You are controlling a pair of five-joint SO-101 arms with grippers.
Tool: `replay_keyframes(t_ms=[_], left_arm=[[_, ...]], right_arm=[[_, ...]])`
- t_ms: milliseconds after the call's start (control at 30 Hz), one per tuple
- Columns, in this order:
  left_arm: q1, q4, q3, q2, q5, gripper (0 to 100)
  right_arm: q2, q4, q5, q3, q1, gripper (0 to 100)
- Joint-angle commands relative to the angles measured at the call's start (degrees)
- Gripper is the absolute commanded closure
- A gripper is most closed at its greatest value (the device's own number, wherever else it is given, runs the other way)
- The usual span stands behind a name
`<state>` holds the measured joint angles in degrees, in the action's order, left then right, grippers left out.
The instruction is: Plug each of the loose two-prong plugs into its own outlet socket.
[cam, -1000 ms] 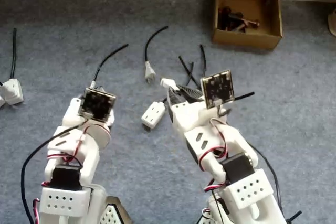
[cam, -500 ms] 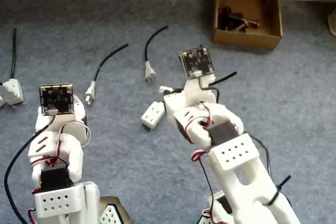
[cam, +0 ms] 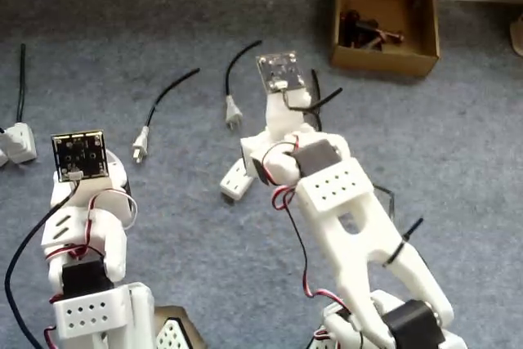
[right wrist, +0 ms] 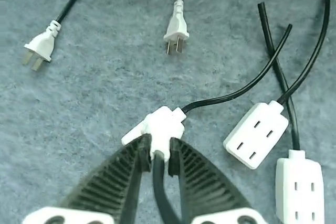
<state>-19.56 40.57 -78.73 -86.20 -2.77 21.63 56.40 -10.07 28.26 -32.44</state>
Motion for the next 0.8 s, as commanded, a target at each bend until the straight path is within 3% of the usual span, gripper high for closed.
replay_keyframes(t_ms=[0, 767], left_arm=[[-0.48, -3.43, -0.84, 0.22, 0.70, 99], [-0.40, -5.01, -2.15, 0.22, 0.70, 99]], right_arm=[[-1.89, 2.07, -4.22, -6.02, -0.75, 99.3], [-3.21, 6.55, -24.26, -7.34, -4.79, 99.3]])
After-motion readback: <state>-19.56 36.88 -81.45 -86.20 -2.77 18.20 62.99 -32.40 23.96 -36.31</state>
